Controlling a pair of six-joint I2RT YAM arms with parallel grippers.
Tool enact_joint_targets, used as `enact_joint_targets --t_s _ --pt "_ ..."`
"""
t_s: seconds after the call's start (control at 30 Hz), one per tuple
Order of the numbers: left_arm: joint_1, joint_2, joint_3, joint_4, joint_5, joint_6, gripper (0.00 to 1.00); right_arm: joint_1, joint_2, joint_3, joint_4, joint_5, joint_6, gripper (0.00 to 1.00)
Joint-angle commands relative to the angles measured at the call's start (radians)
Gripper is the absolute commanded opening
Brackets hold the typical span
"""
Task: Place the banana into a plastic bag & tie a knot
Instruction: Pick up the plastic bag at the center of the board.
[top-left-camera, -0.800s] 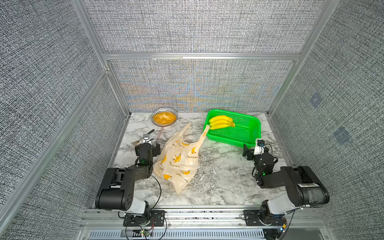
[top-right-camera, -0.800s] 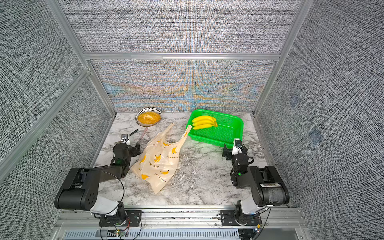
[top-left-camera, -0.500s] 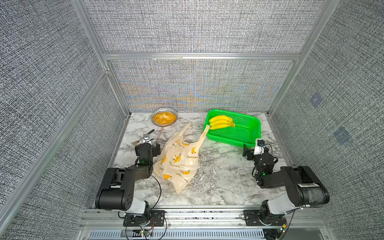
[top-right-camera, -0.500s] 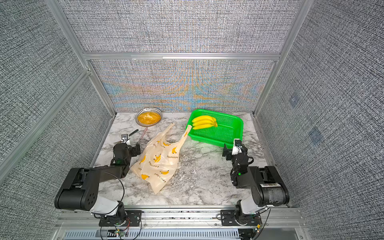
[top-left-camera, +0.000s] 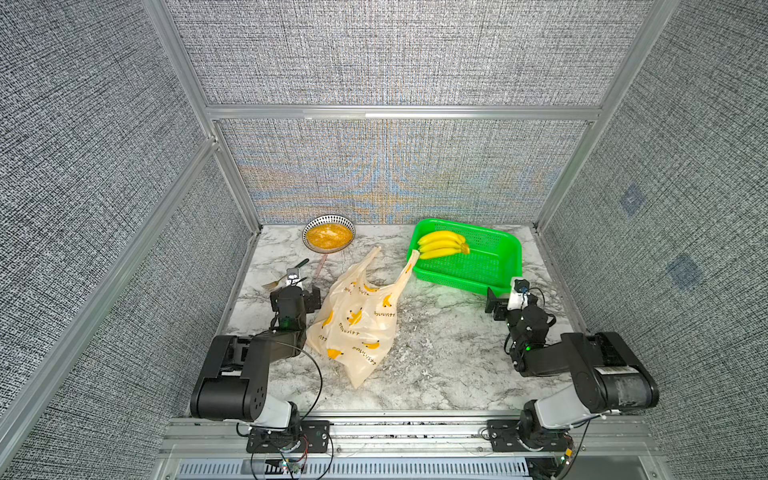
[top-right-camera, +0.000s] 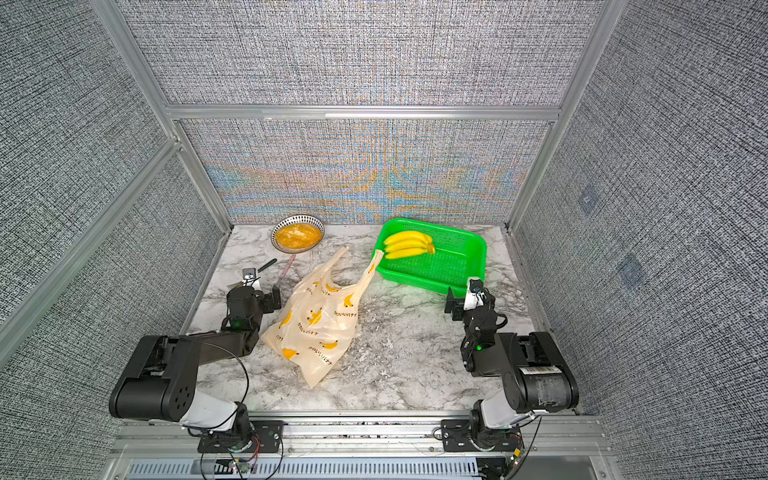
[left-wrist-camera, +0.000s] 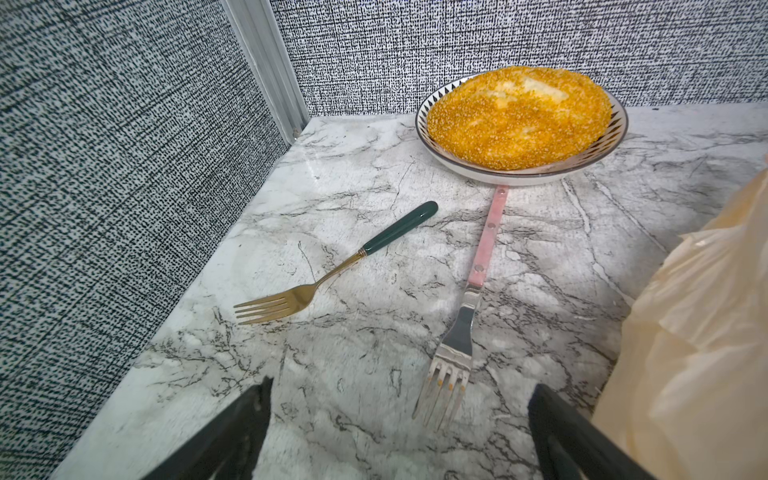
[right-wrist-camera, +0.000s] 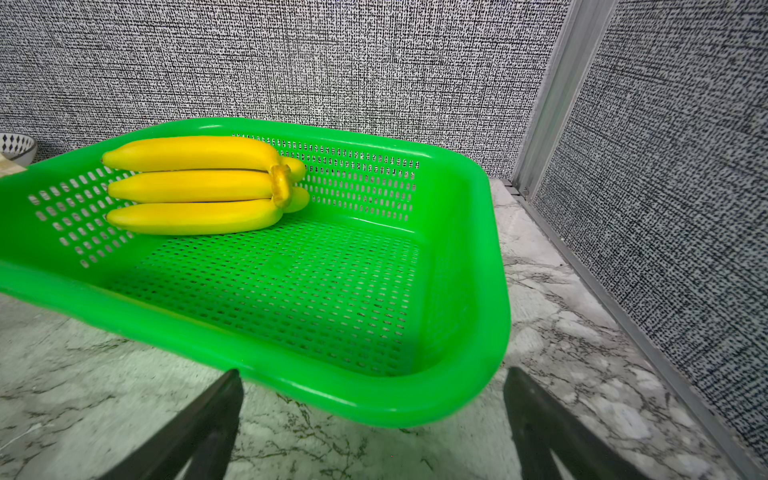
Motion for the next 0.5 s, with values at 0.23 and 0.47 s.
enact_joint_targets --t_s 0.23,0.47 --pt "-0.026 -0.176 0.006 -0.133 -0.087 -0.006 0.99 0.007 -0.030 -0.014 0.048 -0.064 -0.037 0.98" --pt "-0.049 -0.485 0.102 -0.522 -0.154 -0.195 0.99 0.105 -0.314 0.051 -0.285 -0.008 -0.056 0.98"
